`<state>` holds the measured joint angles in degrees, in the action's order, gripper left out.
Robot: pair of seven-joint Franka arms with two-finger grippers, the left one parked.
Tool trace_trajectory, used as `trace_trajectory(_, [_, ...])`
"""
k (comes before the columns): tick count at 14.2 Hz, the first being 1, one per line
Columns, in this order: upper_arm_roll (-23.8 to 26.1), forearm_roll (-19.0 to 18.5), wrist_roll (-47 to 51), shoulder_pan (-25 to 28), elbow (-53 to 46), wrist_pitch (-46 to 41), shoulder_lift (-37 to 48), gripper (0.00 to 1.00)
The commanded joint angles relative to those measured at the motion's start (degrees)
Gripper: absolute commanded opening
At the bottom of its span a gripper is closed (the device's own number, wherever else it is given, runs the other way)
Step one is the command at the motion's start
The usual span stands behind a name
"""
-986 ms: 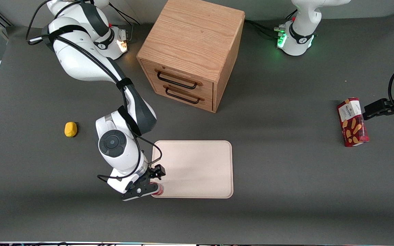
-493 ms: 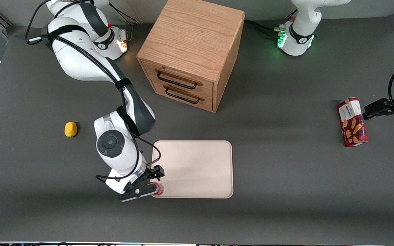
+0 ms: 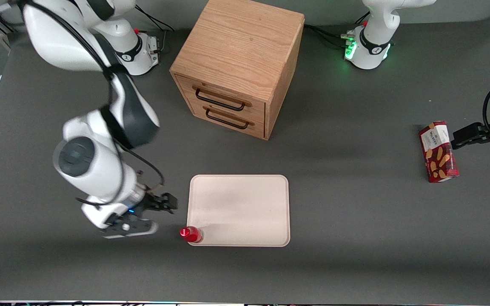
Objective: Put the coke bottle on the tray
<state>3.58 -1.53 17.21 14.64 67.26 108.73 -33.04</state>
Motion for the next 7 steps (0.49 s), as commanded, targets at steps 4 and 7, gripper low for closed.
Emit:
trace_trajectory(4, [-9.9, 5.13, -2.62, -0.58, 29.12, 0.08, 27.46, 1.0])
trace_trajectory(7, [-12.28, 4.61, -2.71, -0.49, 36.35, -2.72, 35.39, 1.0])
